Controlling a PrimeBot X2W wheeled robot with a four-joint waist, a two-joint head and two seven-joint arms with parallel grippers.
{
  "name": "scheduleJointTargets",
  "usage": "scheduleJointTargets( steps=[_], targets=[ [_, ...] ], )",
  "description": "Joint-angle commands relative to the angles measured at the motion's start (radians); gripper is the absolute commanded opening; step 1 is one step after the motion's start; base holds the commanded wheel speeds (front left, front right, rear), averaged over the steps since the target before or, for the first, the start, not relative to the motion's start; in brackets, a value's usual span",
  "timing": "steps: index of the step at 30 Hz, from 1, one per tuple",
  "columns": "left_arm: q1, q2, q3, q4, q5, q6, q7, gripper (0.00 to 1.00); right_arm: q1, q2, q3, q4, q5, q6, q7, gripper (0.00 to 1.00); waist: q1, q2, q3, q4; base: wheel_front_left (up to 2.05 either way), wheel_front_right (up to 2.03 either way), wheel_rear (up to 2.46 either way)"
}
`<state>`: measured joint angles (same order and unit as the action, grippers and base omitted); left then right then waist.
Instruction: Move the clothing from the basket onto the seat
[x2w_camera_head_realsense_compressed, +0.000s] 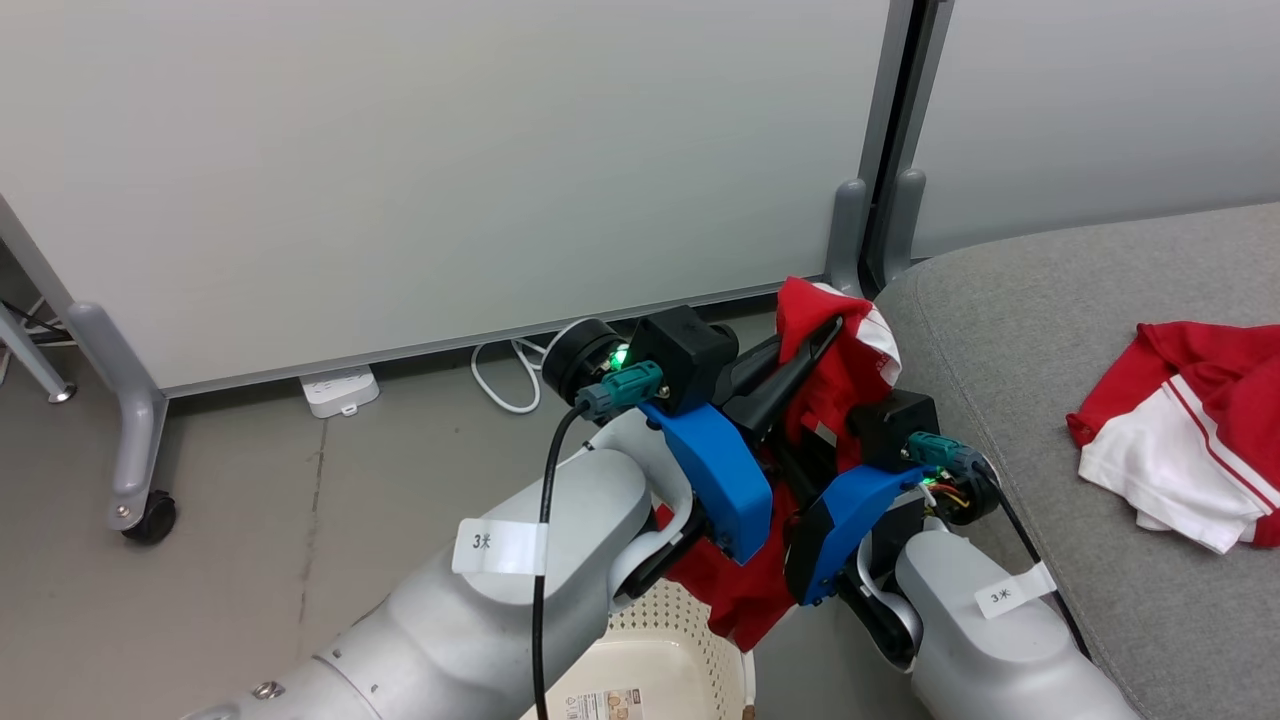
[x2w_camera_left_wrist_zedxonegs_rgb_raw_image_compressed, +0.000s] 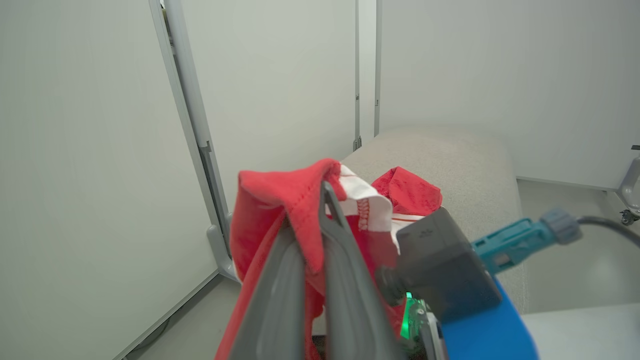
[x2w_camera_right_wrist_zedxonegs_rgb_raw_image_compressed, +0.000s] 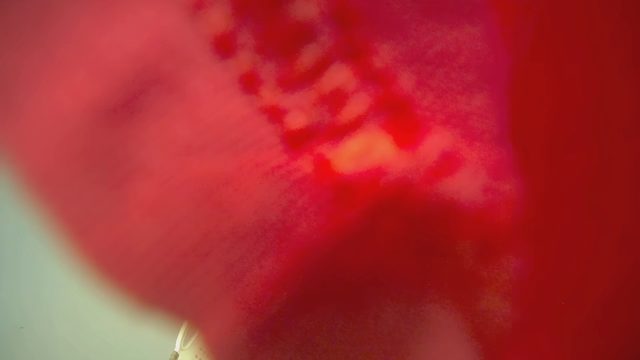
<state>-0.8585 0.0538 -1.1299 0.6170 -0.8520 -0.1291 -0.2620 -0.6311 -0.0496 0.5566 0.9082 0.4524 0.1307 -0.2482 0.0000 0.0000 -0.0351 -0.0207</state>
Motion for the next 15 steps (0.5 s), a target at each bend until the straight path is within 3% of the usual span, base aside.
scheduleJointTargets(
  steps=[1,15],
  targets=[
    [0.012,0.002,0.007,0.004,0.000,-0.002,-0.004,0.00,-0.019,-0.002,0.003,0.006,0.001,0.000,-0.004,0.00,0.0000,0.0000,0.000,-0.001,0.00,0.00,0.00],
    [0.015,0.005,0.007,0.018,0.000,-0.002,-0.004,0.00,-0.028,-0.002,0.016,0.028,0.014,0.000,-0.017,0.00,0.0000,0.0000,0.006,-0.005,0.00,0.00,0.00]
  ],
)
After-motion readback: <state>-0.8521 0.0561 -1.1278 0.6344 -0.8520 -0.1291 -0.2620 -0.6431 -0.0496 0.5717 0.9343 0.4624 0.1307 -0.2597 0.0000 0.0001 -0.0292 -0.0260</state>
